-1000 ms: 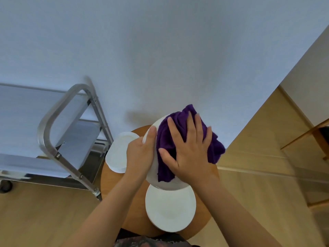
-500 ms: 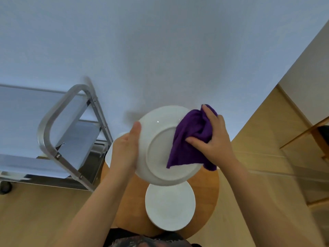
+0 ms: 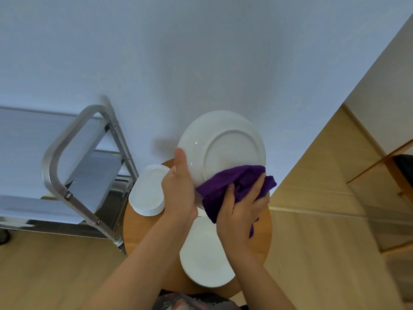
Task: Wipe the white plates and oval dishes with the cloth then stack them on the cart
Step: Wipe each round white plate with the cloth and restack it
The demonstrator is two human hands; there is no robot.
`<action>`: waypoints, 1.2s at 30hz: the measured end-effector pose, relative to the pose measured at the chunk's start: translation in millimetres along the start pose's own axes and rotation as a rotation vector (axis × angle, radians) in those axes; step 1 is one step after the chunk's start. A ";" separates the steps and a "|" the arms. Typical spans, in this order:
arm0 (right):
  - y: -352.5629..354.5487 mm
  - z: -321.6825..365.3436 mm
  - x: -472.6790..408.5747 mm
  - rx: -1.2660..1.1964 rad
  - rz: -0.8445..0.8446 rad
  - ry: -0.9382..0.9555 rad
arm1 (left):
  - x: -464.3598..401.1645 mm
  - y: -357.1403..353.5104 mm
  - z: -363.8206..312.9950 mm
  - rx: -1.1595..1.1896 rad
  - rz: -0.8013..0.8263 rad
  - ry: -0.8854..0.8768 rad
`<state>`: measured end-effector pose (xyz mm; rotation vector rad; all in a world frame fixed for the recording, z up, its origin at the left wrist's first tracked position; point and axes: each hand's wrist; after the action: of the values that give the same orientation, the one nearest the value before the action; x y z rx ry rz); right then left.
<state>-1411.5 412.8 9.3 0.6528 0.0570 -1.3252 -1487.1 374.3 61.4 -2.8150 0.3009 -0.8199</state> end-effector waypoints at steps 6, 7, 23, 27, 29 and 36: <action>19.8 4.7 -62.7 0.030 -0.153 0.006 | 3.9 17.3 18.6 -0.170 0.019 -0.131; 19.3 10.2 -69.6 0.069 -0.136 0.027 | 6.7 18.3 21.9 -0.173 0.038 -0.129; -9.5 37.9 -45.7 0.104 0.197 0.501 | 0.1 8.1 9.5 -0.073 -0.076 -0.104; -10.1 34.4 -30.2 0.125 0.251 0.693 | -6.8 10.2 7.1 -0.002 0.002 -0.030; -7.4 28.2 -26.1 0.205 0.238 0.780 | -9.7 12.2 9.2 0.031 0.004 0.048; 16.5 -30.6 -21.7 0.351 0.327 1.119 | -23.2 21.1 12.8 0.019 -0.049 0.156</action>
<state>-1392.6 447.8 -0.4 1.5695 0.6041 -0.5257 -1502.2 361.4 34.0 -2.7562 0.2463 -1.0495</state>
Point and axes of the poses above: each hand's wrist, its own x-axis away from the middle knuckle, its own y-axis out of the back of the hand, z = x × y, and after that the axes turned 9 degrees about y, right-handed
